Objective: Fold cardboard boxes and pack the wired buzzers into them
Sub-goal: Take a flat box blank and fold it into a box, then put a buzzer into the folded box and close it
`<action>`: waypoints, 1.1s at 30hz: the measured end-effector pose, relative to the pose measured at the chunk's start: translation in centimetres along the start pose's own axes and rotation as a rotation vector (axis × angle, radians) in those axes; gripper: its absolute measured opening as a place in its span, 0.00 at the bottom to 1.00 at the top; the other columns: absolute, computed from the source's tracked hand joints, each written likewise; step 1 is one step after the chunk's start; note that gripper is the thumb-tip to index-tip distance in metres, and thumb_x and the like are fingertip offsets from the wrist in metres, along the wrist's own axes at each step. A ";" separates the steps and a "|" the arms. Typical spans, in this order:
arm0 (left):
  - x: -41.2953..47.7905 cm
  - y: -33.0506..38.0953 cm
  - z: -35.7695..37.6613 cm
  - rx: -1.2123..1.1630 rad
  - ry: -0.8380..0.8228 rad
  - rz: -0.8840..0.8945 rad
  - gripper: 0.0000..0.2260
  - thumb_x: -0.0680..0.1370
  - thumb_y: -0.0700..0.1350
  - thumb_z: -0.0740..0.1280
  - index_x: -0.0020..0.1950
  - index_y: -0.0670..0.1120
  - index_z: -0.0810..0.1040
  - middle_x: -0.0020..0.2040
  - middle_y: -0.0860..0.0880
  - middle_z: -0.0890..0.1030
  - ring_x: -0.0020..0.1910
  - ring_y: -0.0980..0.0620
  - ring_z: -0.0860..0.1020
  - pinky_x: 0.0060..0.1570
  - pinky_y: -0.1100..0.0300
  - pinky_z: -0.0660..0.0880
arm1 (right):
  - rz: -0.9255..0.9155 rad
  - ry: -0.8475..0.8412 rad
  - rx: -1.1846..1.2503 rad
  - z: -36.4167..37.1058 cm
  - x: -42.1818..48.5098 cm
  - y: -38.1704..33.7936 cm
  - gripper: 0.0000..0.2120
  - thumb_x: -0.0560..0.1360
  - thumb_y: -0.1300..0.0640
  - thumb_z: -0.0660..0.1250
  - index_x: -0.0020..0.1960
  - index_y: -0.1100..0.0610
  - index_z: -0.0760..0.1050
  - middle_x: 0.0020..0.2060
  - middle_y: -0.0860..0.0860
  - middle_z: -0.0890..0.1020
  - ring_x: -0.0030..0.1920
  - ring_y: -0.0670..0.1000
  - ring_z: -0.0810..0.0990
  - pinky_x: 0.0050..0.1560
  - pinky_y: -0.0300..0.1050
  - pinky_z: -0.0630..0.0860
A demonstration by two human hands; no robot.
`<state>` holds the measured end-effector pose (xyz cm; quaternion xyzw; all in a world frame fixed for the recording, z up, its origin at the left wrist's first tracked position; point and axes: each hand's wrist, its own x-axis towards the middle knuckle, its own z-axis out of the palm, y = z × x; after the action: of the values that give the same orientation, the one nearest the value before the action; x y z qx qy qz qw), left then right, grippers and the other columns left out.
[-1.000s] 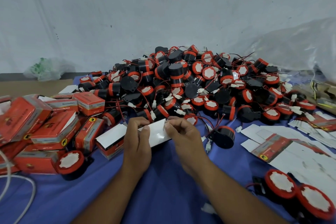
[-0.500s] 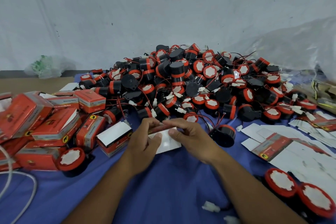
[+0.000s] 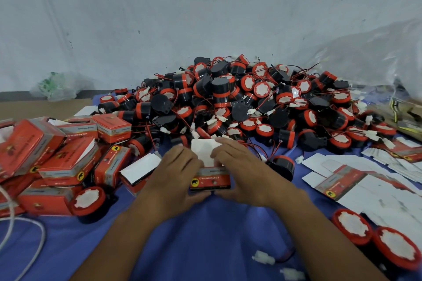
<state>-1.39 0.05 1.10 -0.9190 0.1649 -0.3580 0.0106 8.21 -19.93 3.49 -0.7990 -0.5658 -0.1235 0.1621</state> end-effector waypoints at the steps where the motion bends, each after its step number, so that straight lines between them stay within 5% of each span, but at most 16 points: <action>1: 0.1 -0.1 -0.3 0.022 -0.009 0.007 0.24 0.71 0.62 0.72 0.50 0.40 0.80 0.56 0.42 0.80 0.61 0.41 0.74 0.65 0.43 0.69 | -0.008 0.003 -0.014 -0.1 0.1 -0.2 0.21 0.71 0.44 0.74 0.54 0.54 0.70 0.59 0.50 0.74 0.69 0.52 0.66 0.71 0.49 0.66; 4: 0.0 -0.4 -1.1 0.097 -0.082 -0.045 0.26 0.67 0.60 0.78 0.49 0.38 0.79 0.59 0.39 0.80 0.66 0.36 0.74 0.65 0.39 0.72 | 0.002 0.063 -0.142 -0.1 0.3 -0.6 0.22 0.70 0.42 0.74 0.53 0.53 0.70 0.54 0.49 0.74 0.53 0.49 0.69 0.56 0.46 0.71; 7: 0.1 0.0 -1.1 0.150 -0.188 -0.243 0.26 0.67 0.61 0.77 0.50 0.41 0.78 0.49 0.43 0.80 0.50 0.40 0.79 0.51 0.48 0.76 | 0.161 0.004 -0.186 0.6 0.6 -1.0 0.24 0.73 0.40 0.72 0.59 0.54 0.70 0.57 0.50 0.73 0.54 0.52 0.73 0.53 0.48 0.74; 9: 0.0 0.7 -0.4 0.153 -0.311 -0.411 0.24 0.73 0.64 0.70 0.56 0.46 0.74 0.51 0.47 0.79 0.51 0.44 0.77 0.51 0.53 0.72 | 0.292 -0.045 -0.142 1.4 0.8 -1.3 0.23 0.74 0.44 0.72 0.61 0.54 0.67 0.58 0.50 0.71 0.53 0.53 0.75 0.49 0.51 0.76; 14: -0.4 1.8 0.9 -0.350 -0.167 -0.707 0.18 0.72 0.62 0.71 0.48 0.54 0.67 0.46 0.56 0.75 0.41 0.56 0.74 0.35 0.64 0.65 | 0.393 -0.064 -0.122 2.6 1.0 -1.5 0.26 0.69 0.50 0.76 0.57 0.55 0.63 0.56 0.52 0.66 0.45 0.57 0.75 0.36 0.48 0.67; 18: -1.1 1.1 1.1 -0.658 -0.223 -0.850 0.16 0.74 0.55 0.73 0.50 0.54 0.67 0.46 0.55 0.79 0.42 0.55 0.79 0.39 0.59 0.74 | 0.375 -0.202 0.138 0.8 0.3 -0.5 0.24 0.68 0.39 0.76 0.48 0.52 0.67 0.50 0.46 0.68 0.46 0.51 0.72 0.45 0.49 0.75; 21: -1.5 0.7 1.2 -0.664 -0.229 -0.834 0.18 0.71 0.56 0.76 0.49 0.55 0.68 0.44 0.57 0.77 0.39 0.60 0.74 0.32 0.67 0.66 | 0.509 -0.036 0.354 -1.8 -0.4 1.0 0.15 0.75 0.39 0.68 0.49 0.49 0.72 0.46 0.46 0.76 0.45 0.53 0.76 0.44 0.47 0.76; 23: -1.5 0.7 1.2 -0.676 -0.223 -0.816 0.21 0.69 0.57 0.77 0.51 0.56 0.67 0.50 0.57 0.78 0.44 0.59 0.75 0.35 0.67 0.68 | 0.711 0.052 0.134 -3.7 -1.5 3.2 0.17 0.78 0.40 0.64 0.58 0.52 0.74 0.53 0.52 0.78 0.55 0.57 0.77 0.52 0.52 0.75; 25: -1.6 0.6 1.4 -0.688 -0.191 -0.817 0.23 0.68 0.57 0.78 0.53 0.55 0.68 0.55 0.54 0.76 0.52 0.55 0.75 0.45 0.59 0.74 | 0.915 -0.148 -0.104 -5.1 -3.0 5.2 0.20 0.80 0.39 0.62 0.61 0.54 0.73 0.61 0.58 0.75 0.62 0.61 0.72 0.61 0.55 0.72; 27: -1.7 0.7 1.6 -0.673 -0.186 -0.813 0.23 0.68 0.56 0.78 0.54 0.56 0.68 0.57 0.53 0.74 0.56 0.53 0.73 0.52 0.53 0.75 | 1.002 -0.356 0.005 -5.5 -4.1 6.0 0.18 0.81 0.39 0.59 0.54 0.54 0.75 0.56 0.58 0.79 0.56 0.58 0.77 0.58 0.52 0.75; 33: -1.9 0.8 1.6 -0.775 -0.159 -0.773 0.23 0.68 0.54 0.79 0.54 0.60 0.68 0.56 0.64 0.74 0.54 0.70 0.73 0.45 0.74 0.72 | 0.878 -0.353 0.313 -5.3 -4.5 6.1 0.11 0.74 0.48 0.74 0.55 0.48 0.77 0.50 0.49 0.81 0.50 0.51 0.80 0.57 0.53 0.78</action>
<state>-1.90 -0.22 -1.41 -0.8735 -0.0662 -0.1782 -0.4482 12.41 -27.78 5.96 -0.9366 -0.2067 0.1800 0.2185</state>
